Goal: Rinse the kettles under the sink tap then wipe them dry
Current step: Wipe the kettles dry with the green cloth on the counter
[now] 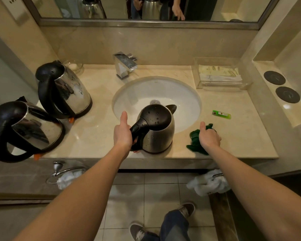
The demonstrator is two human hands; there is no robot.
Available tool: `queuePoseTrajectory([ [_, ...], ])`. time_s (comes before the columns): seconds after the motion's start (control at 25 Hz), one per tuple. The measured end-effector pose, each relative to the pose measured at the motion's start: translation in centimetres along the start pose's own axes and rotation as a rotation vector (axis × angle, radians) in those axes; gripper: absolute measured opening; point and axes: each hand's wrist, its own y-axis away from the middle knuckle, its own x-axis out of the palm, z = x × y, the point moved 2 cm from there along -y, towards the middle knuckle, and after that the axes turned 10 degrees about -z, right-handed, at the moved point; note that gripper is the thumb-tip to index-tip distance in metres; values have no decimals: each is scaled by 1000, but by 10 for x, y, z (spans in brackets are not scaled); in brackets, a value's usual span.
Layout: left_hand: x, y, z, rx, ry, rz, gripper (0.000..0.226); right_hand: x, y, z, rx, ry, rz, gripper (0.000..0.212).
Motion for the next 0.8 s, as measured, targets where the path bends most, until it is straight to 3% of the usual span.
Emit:
queuePoseTrajectory([
  [0.24, 1, -3, 1, 15, -17, -12, 65, -19, 40, 34, 390, -835, -55, 71],
  [0.36, 1, -4, 1, 17, -25, -26, 66, -29, 62, 56, 513, -1058, 38, 62],
  [0.64, 0, -1, 0, -1, -6, -42, 67, -25, 112, 94, 447, -1122, 298, 53],
  [0.8, 0, -3, 3, -6, 17, -61, 63, -12, 121, 97, 426, -1040, 328, 59],
])
